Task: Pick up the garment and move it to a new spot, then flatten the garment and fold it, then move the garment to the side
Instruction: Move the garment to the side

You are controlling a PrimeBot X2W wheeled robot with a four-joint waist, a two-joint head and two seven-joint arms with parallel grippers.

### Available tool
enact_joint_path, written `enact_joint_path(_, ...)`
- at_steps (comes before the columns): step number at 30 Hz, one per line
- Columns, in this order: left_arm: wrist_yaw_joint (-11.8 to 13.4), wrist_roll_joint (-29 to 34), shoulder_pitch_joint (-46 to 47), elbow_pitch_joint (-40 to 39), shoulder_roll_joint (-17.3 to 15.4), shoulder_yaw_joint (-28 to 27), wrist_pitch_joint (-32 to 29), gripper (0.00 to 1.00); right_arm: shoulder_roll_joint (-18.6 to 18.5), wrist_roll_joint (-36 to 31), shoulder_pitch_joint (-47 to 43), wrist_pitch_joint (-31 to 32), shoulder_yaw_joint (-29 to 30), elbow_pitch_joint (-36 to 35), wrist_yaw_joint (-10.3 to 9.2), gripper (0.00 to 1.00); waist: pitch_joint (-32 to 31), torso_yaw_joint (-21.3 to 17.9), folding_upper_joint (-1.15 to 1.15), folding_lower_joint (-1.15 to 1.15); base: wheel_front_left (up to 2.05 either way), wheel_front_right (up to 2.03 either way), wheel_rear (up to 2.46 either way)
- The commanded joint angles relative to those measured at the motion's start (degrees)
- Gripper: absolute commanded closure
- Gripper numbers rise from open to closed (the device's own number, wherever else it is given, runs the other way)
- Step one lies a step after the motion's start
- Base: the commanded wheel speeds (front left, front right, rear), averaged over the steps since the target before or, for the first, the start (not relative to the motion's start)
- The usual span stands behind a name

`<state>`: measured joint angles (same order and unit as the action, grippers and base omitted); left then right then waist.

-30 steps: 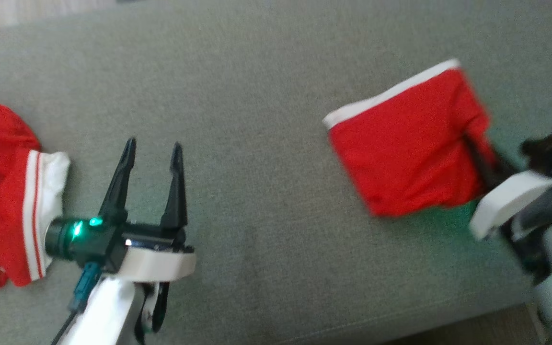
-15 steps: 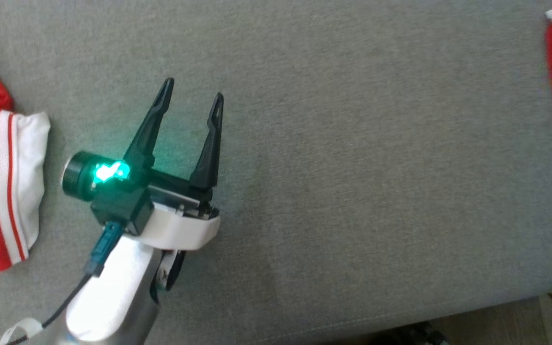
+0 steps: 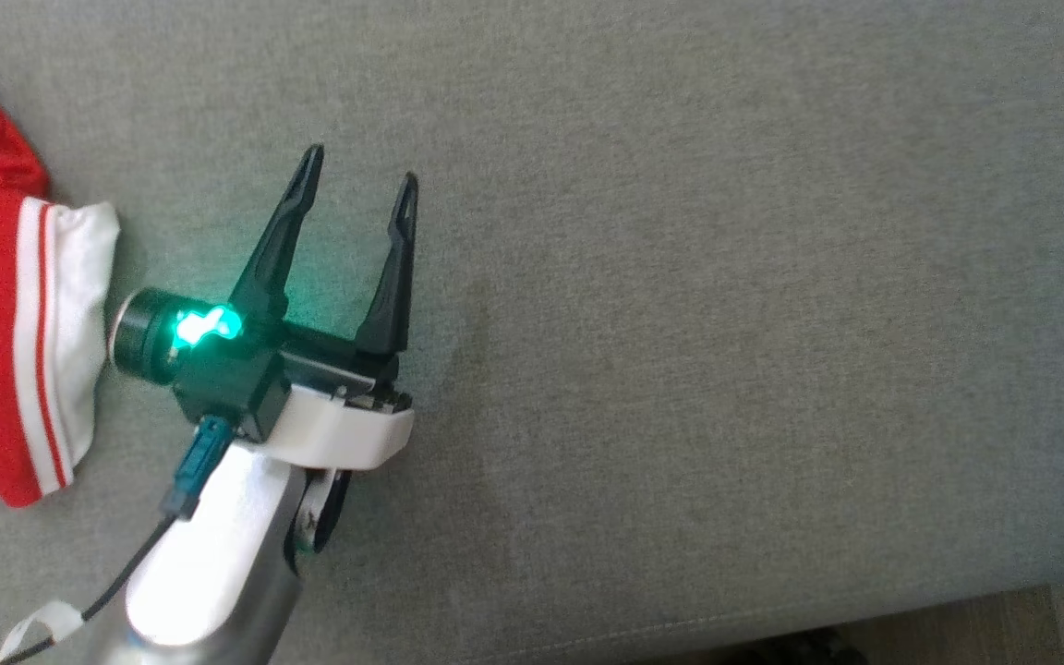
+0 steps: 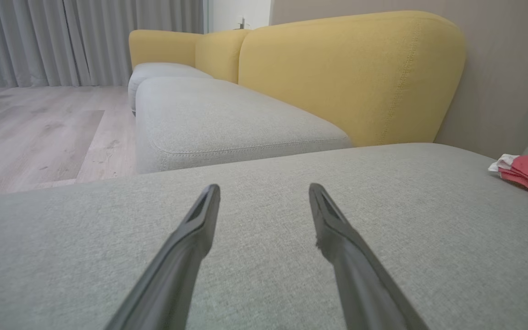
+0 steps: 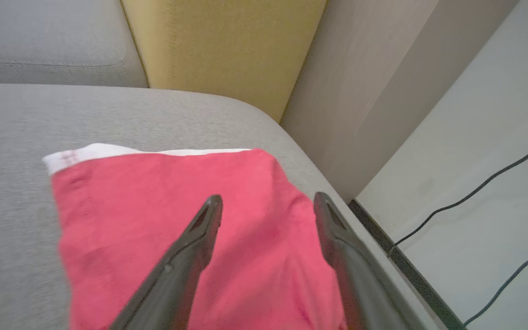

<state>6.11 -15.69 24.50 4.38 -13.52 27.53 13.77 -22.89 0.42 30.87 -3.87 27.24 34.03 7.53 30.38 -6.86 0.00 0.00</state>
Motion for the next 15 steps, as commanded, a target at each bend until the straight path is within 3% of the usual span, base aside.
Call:
enact_joint_path(1,0.5,-0.5,-0.8,-1.2,-0.8,-2.3,0.5,0.00,-0.2,-0.3,-2.8,-1.0,-0.5,-3.2,-0.04,0.00,-1.8,-0.3,0.00,0.00,0.00,0.00,0.00)
enact_joint_path(10,3.2,-2.6,-7.0,1.1,-1.8,-5.2,0.8,0.00,16.2,0.2,-17.2,1.1,-9.9,-27.4,-0.04,0.00,-10.5,0.8,0.00,0.00,0.00,0.00,0.00)
enact_joint_path(15,4.6,-3.9,-9.5,1.8,-2.2,-7.2,1.0,0.00,19.2,2.8,-24.1,4.5,-16.3,-38.1,-0.04,0.00,-14.1,3.5,0.00,0.00,0.00,0.00,0.00)
